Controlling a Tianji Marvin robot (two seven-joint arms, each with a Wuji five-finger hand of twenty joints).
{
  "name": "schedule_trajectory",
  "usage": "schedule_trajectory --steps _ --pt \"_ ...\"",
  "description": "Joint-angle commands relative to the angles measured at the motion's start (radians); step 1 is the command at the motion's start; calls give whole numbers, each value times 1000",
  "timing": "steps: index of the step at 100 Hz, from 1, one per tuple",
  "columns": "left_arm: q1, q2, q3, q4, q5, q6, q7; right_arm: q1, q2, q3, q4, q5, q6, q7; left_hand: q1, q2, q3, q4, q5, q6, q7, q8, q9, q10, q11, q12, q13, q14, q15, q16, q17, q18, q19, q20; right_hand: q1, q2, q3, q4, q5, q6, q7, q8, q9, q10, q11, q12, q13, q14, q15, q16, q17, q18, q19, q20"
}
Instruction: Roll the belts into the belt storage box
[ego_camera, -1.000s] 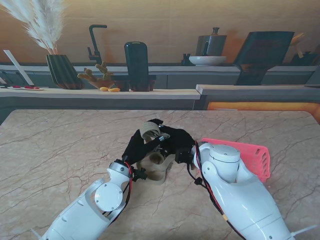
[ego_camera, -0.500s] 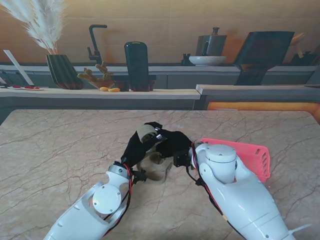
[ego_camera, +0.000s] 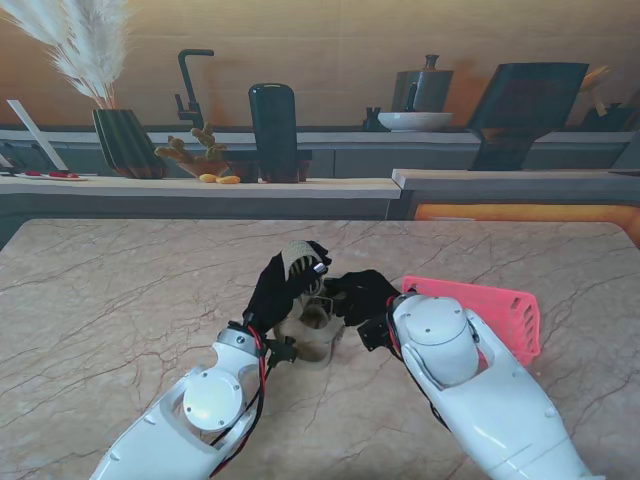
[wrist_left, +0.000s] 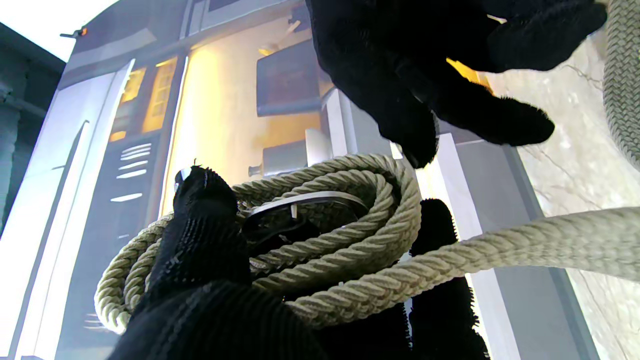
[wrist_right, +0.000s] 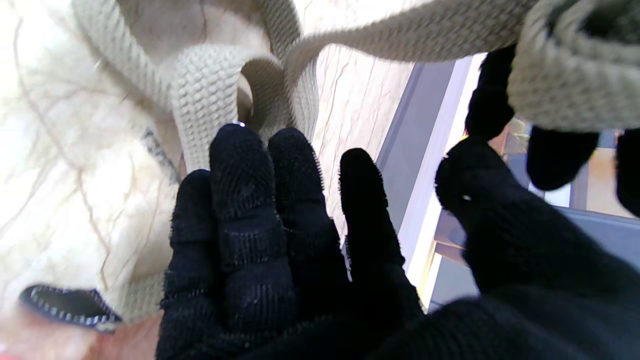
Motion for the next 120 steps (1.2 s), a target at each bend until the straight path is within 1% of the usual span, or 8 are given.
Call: schedule_trajectory --steps 1,22,38,48,68,88,97,120 --pt "3 -9 -1 -13 -1 8 4 -26 13 9 -29 -18 -27 -1 99 116 59 44 26 -79 77 -10 110 -18 87 28 65 7 67 26 32 -19 61 18 17 33 5 29 32 -14 -11 15 -4 16 -7 -7 -17 5 -2 -4 -3 7 7 -7" --pt "0 -11 -2 -15 -1 36 11 -90 37 42 -99 -126 -123 -5 103 95 65 52 5 -54 140 -7 158 -106 454 309 189 20 345 166 97 -15 182 14 28 33 -4 24 35 -27 2 22 5 11 -6 -8 -10 2 -1 -5 0 8 10 -8" --pt "-10 -11 -4 -8 5 65 8 -139 46 65 -146 -190 -193 -24 23 -25 106 86 21 -57 213 38 203 -129 575 483 284 13 480 228 177 -1 253 17 37 28 -7 20 39 -33 15 19 13 9 -6 -9 -2 1 0 -6 4 7 11 -9" --pt "-26 -10 -2 11 34 79 9 -160 52 78 -167 -235 -239 -33 -205 -217 498 51 55 -53 257 73 253 -131 637 548 362 12 585 247 247 21 334 15 34 22 -9 18 41 -39 21 15 16 7 -7 -9 0 1 0 -7 6 5 12 -9" --pt "-70 -6 20 77 184 64 43 -178 70 94 -182 -346 -360 -33 -336 -425 770 54 93 -43 321 145 307 -122 698 573 458 2 664 264 352 71 408 -5 -149 -64 97 72 4 -16 -116 68 -34 -7 -55 -18 -29 -23 -60 -24 5 5 -5 -21" --pt "-120 8 49 146 388 44 100 -173 92 95 -180 -441 -436 9 -327 -439 812 59 126 -41 335 159 331 -99 711 576 495 7 680 270 393 96 424 -14 -229 -93 -82 70 -107 39 -216 102 -147 3 -134 -50 -86 -19 -210 -82 -13 21 -66 -29" --pt "-135 16 61 162 450 45 115 -162 91 79 -164 -469 -459 -4 -322 -439 807 51 141 -68 332 160 332 -100 711 576 496 5 679 271 394 94 427 -18 -304 -46 -81 82 -124 38 -248 104 -159 19 -163 -66 -98 1 -262 -103 -16 31 -87 -28" --pt "-166 21 88 201 527 43 146 -117 83 21 -119 -557 -481 -69 -310 -427 741 17 238 -76 322 122 366 -82 720 582 517 27 699 273 397 120 453 -16 -337 -5 -83 83 -39 52 -228 117 -75 32 -144 -66 -24 26 -245 -100 26 62 -75 -20"
